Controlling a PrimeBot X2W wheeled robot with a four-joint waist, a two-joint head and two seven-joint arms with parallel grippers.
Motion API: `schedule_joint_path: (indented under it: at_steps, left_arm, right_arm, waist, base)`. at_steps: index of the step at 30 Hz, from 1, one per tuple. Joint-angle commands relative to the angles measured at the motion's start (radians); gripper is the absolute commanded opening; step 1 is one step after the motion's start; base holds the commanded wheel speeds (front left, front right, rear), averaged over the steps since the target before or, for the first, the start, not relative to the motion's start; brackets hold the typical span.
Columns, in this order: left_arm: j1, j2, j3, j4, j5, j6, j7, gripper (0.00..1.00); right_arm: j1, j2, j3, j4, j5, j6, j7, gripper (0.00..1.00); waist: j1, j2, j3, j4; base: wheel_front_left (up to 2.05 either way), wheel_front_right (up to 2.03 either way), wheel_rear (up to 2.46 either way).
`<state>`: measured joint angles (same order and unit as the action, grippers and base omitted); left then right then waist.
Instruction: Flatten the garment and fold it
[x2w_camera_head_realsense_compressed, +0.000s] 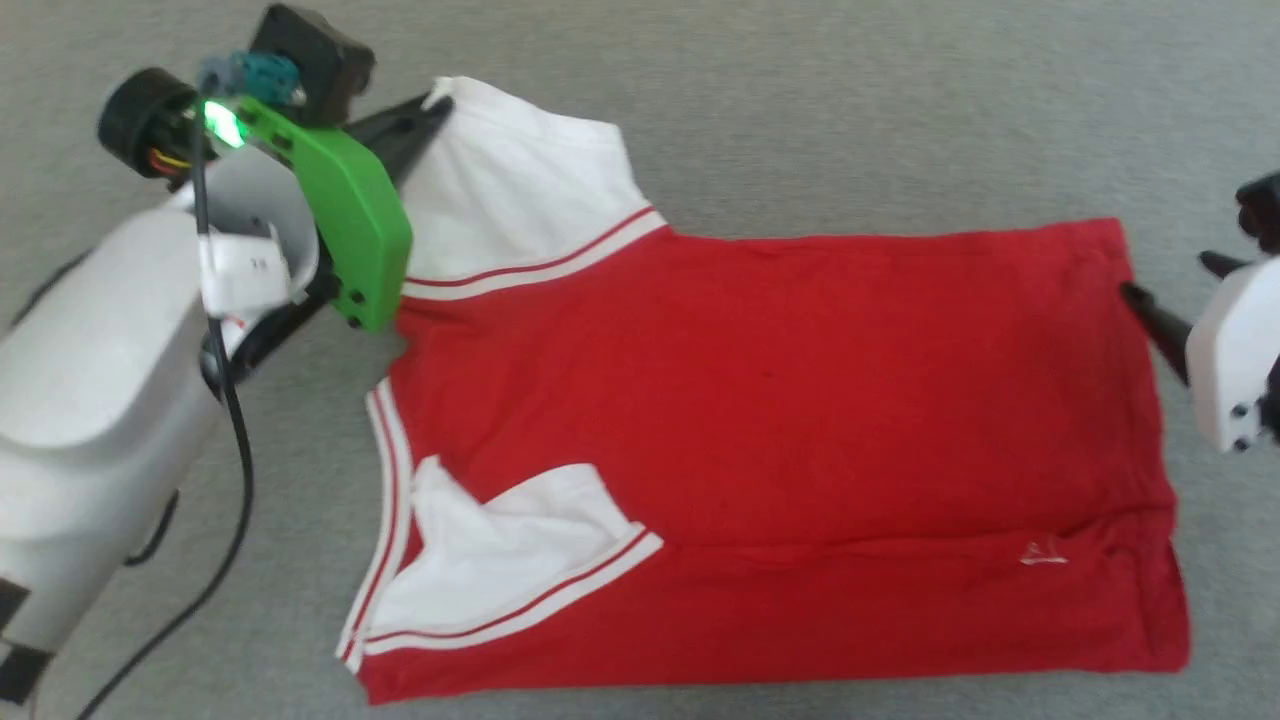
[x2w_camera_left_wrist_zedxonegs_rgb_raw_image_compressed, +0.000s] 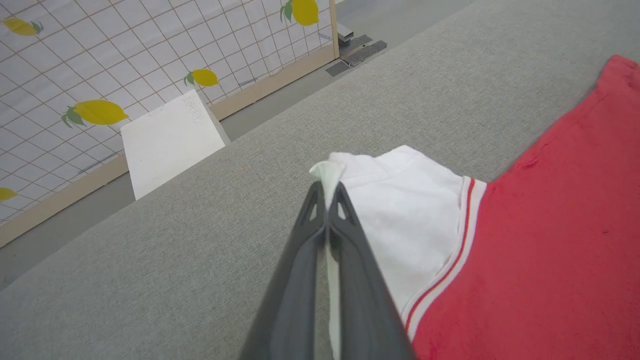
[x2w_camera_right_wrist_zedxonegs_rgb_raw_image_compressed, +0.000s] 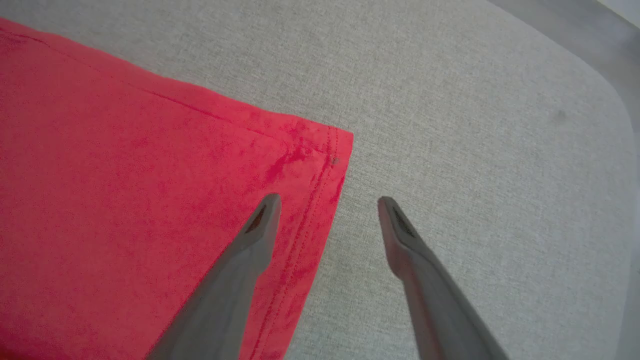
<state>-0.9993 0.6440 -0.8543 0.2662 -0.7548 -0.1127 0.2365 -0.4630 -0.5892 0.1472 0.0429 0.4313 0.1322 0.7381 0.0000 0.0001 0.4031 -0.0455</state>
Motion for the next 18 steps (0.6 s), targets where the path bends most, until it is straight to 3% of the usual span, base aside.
schedule_joint_path:
  at_steps: [1, 6, 16, 18]
  left_arm:
    - [0.023, 0.0, 0.001, -0.023, 0.015, 0.012, -0.016, 0.0]
    - [0.078, -0.003, -0.001, -0.147, 0.028, 0.056, -0.065, 0.0]
    - [0.134, -0.027, -0.021, -0.257, 0.041, 0.101, -0.099, 0.0]
    - [0.141, -0.033, -0.022, -0.253, 0.038, 0.104, -0.107, 0.0]
  right_arm:
    - [-0.037, -0.015, 0.016, 0.025, 0.01, -0.002, 0.025, 1.0]
    - [-0.141, -0.065, 0.078, 0.146, 0.0, -0.002, 0.113, 1.0]
    - [-0.158, -0.075, 0.167, 0.335, -0.008, -0.002, 0.096, 1.0]
    - [-0.141, -0.08, 0.197, 0.35, 0.003, -0.002, 0.087, 0.0]
  waist:
    - [0.0, -0.0001, 0.003, 0.069]
    - [0.0, -0.0001, 0.032, 0.124]
    - [0.0, -0.0001, 0.059, 0.202]
    - [0.0, -0.0001, 0.054, 0.207]
  base:
    - [0.0, 0.0, 0.0]
    - [0.0, 0.0, 0.0]
    - [0.0, 0.0, 0.0]
    - [0.0, 0.0, 0.0]
